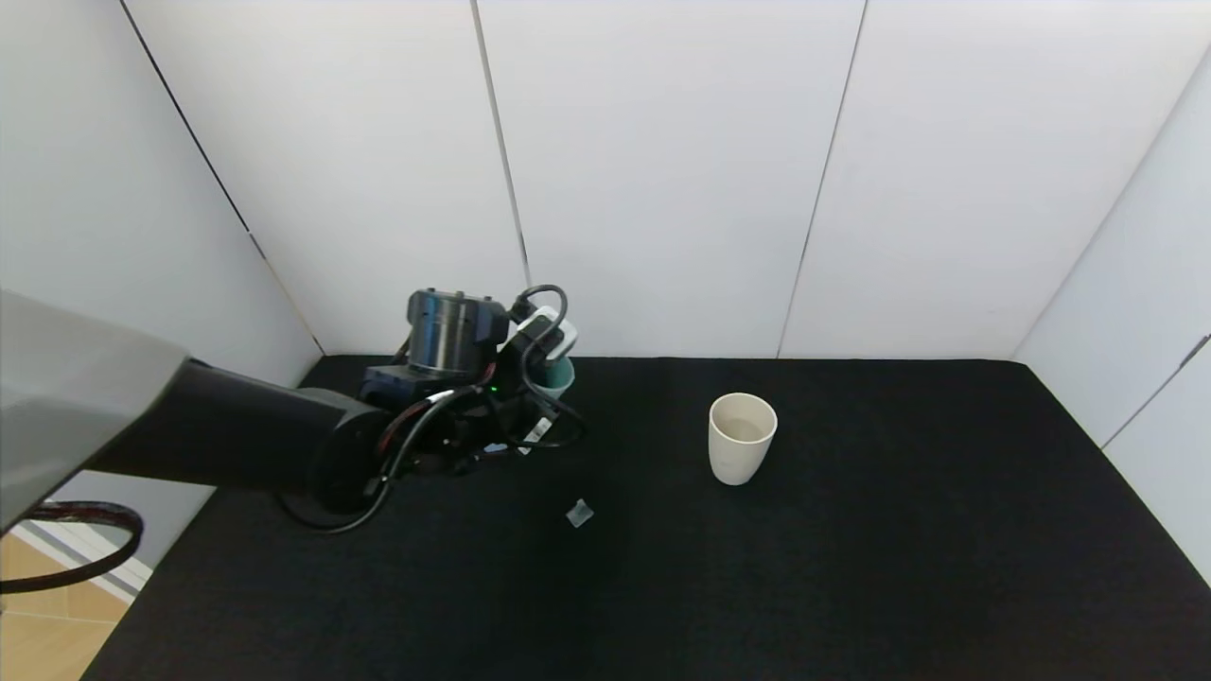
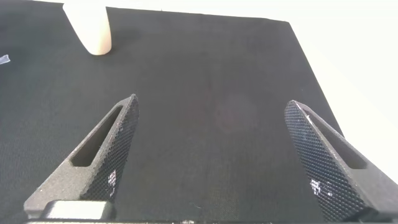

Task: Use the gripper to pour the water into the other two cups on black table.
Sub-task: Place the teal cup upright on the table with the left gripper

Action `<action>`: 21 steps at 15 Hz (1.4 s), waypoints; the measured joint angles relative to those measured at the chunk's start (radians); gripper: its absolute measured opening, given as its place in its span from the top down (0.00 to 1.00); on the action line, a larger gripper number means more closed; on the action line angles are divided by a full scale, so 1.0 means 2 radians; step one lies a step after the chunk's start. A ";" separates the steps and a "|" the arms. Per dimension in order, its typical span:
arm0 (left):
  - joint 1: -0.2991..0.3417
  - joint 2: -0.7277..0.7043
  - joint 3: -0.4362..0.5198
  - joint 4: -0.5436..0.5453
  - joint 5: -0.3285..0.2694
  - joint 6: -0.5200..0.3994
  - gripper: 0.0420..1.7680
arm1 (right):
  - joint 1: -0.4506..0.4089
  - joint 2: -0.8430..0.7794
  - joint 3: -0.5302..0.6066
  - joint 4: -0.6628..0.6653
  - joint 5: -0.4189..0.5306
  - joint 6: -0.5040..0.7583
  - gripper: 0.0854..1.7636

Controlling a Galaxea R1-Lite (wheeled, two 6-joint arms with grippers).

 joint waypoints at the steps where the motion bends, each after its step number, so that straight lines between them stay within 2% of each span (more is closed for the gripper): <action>1: 0.014 -0.013 0.028 -0.018 -0.018 -0.013 0.33 | 0.000 0.000 0.000 0.000 0.000 0.000 0.03; 3: 0.046 -0.044 0.083 -0.039 -0.057 -0.065 0.33 | 0.000 0.000 0.000 0.000 0.000 0.000 0.03; 5: 0.080 -0.069 0.122 -0.051 -0.087 -0.098 0.33 | 0.000 0.000 0.000 0.000 0.000 0.000 0.03; 9: 0.158 -0.093 0.184 -0.111 -0.151 -0.127 0.33 | 0.000 0.000 0.000 0.000 0.000 0.000 0.03; 11: 0.197 -0.096 0.212 -0.140 -0.172 -0.139 0.33 | 0.000 0.000 0.000 0.000 0.000 0.000 0.03; 14: 0.242 -0.094 0.234 -0.148 -0.199 -0.166 0.33 | 0.000 0.000 0.000 0.000 0.000 0.000 0.03; 17: 0.259 -0.089 0.245 -0.149 -0.207 -0.201 0.33 | 0.000 0.000 0.000 0.000 0.000 0.000 0.03; 21: 0.261 -0.074 0.255 -0.165 -0.206 -0.208 0.33 | 0.000 0.000 0.000 0.000 0.000 0.000 0.03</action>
